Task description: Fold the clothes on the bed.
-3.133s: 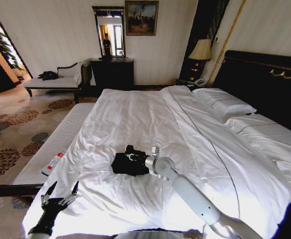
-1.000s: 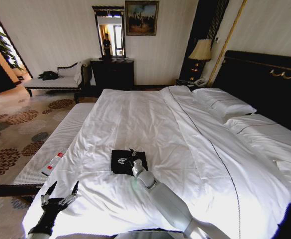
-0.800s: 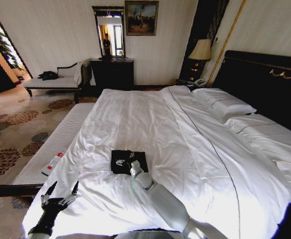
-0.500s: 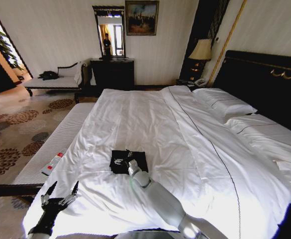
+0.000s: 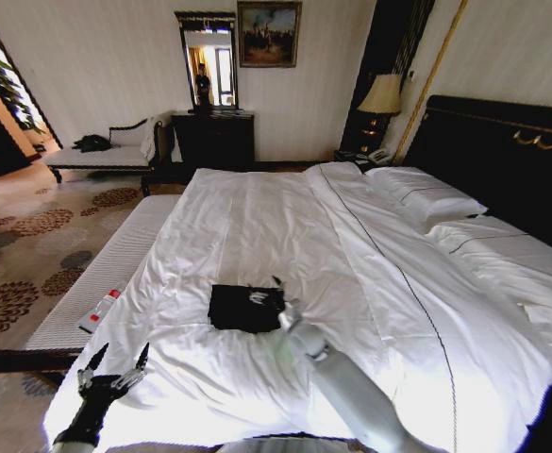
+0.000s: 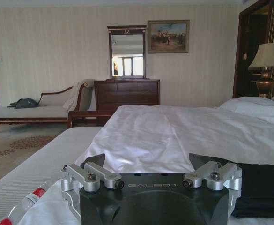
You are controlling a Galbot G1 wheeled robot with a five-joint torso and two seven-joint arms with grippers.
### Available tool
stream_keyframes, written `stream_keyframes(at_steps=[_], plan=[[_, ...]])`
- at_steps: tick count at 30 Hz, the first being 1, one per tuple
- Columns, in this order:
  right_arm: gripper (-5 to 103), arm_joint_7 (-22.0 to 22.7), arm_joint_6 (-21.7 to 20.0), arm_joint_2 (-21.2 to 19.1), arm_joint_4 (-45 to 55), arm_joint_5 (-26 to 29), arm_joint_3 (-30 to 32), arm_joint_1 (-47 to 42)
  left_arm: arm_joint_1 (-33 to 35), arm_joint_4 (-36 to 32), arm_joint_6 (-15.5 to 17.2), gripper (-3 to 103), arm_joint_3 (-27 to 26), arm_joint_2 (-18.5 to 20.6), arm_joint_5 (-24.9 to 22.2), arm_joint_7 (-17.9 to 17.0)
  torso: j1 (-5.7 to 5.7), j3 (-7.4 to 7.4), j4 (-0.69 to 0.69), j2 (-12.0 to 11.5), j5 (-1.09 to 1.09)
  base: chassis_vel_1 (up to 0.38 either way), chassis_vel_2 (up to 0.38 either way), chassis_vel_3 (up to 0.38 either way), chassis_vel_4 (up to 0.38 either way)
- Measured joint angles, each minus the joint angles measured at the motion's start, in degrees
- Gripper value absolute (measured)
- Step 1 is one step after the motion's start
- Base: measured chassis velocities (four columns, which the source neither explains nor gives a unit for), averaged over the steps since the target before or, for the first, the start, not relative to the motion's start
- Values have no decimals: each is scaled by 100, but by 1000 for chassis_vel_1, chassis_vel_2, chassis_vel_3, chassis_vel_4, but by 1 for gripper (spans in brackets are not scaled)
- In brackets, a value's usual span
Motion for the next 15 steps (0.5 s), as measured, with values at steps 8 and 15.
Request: stream_keyframes(at_steps=[8,15], plan=[[100,-409,397,-487,778,-450,1675,-1270,0,0,0,100,0,0,0,0,0,0,0,0,-1,0,0,0,0],[100,-627,839,-225,1362,-655,3286,-2817,0,0,0,100,0,0,0,1,-1,-1,-1,1,-1,0,0,0,0]])
